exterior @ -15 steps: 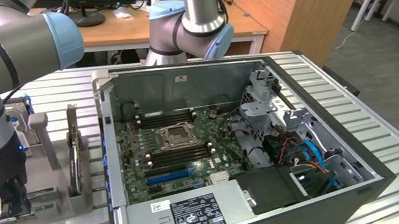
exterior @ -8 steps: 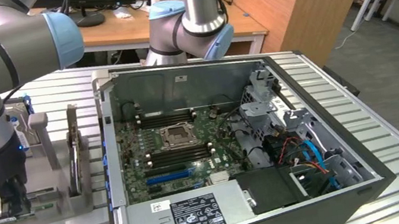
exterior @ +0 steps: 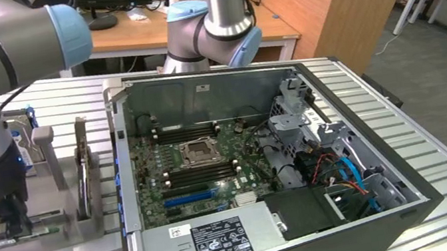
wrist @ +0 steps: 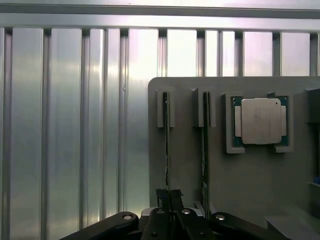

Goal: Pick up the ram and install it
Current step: 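Pick up the ram and move it above insertion slot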

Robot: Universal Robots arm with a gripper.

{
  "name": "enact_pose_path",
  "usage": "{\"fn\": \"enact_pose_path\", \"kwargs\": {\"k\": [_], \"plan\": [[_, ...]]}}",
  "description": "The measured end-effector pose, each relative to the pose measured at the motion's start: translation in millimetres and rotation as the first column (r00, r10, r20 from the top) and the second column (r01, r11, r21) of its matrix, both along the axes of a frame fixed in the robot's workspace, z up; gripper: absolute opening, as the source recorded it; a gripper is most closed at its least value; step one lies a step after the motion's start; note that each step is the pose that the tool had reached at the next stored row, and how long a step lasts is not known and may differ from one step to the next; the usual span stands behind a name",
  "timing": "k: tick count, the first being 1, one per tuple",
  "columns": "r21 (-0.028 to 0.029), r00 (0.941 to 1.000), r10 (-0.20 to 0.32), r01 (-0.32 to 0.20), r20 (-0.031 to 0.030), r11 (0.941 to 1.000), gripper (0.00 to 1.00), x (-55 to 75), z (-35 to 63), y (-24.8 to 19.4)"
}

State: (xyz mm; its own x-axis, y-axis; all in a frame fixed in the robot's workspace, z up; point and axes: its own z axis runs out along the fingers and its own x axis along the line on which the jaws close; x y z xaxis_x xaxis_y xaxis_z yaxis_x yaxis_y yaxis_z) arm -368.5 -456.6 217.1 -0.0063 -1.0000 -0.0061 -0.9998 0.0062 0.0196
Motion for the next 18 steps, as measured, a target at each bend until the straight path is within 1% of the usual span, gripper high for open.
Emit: {"fn": "enact_pose_path", "kwargs": {"k": [7, 18], "plan": [[0.0, 1.0, 0.0, 0.0, 0.0, 1.0, 0.11, 0.0, 19.2, 0.0], [0.0003, 1.0, 0.0, 0.0, 0.0, 1.0, 0.11, 0.0, 59.6, 0.0]]}}
